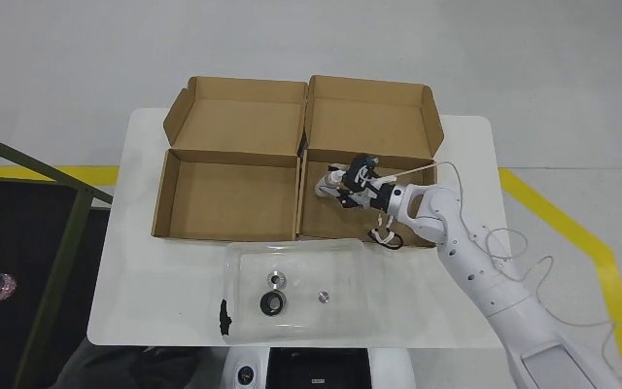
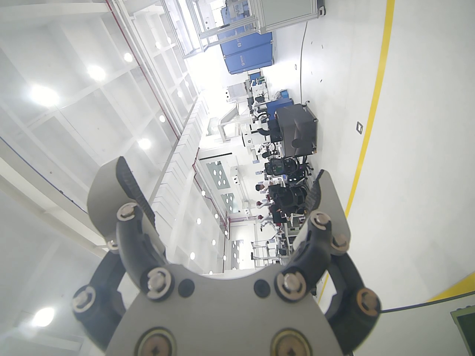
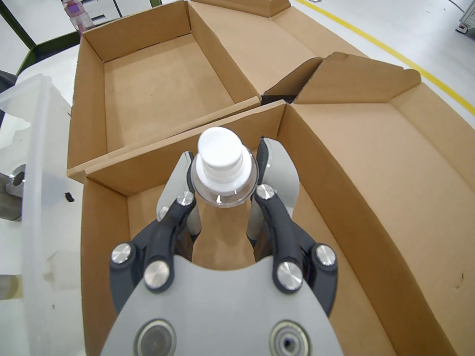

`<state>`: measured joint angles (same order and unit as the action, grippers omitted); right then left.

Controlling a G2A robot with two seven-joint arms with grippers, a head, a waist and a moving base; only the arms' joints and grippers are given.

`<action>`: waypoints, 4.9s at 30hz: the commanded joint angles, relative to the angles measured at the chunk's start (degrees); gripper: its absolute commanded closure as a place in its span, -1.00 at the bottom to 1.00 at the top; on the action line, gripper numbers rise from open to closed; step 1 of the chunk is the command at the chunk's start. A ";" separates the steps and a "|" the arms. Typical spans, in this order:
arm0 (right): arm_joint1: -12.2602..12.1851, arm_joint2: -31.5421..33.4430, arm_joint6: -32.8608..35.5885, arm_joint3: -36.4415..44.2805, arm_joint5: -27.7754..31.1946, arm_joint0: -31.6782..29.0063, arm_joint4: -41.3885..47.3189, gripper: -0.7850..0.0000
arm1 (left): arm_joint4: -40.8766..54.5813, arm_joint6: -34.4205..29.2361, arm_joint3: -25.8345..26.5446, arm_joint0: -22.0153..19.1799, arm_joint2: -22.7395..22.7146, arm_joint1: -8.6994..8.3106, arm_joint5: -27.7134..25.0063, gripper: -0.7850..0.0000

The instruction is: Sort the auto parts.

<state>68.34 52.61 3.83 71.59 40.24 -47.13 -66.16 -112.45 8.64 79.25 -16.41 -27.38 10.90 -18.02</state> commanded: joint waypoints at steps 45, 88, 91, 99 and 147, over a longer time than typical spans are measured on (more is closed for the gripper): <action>-6.30 7.61 29.64 41.19 15.97 -21.12 -0.74 -1.00 | 0.00 0.00 0.00 0.00 0.00 0.00 0.00 -1.00; -6.89 -9.64 50.14 38.37 10.08 -14.82 -1.93 -0.30 | 0.00 0.00 0.00 0.00 0.00 0.00 0.00 -1.00; -7.02 -11.26 51.08 37.59 9.14 -14.00 -2.09 -0.15 | 0.00 0.00 0.00 0.00 0.00 0.00 0.00 -1.00; -7.41 -14.77 53.24 36.93 6.97 -11.48 -1.00 0.34 | 0.00 0.00 0.00 0.00 0.00 0.00 0.00 -1.00; -10.23 2.18 -2.27 47.83 -6.04 -21.53 -21.44 1.00 | 0.00 0.00 0.00 0.00 0.00 0.00 0.00 -1.00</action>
<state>58.18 54.28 1.84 119.18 34.30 -68.38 -87.43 -112.45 8.64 79.25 -16.41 -27.38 10.90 -18.02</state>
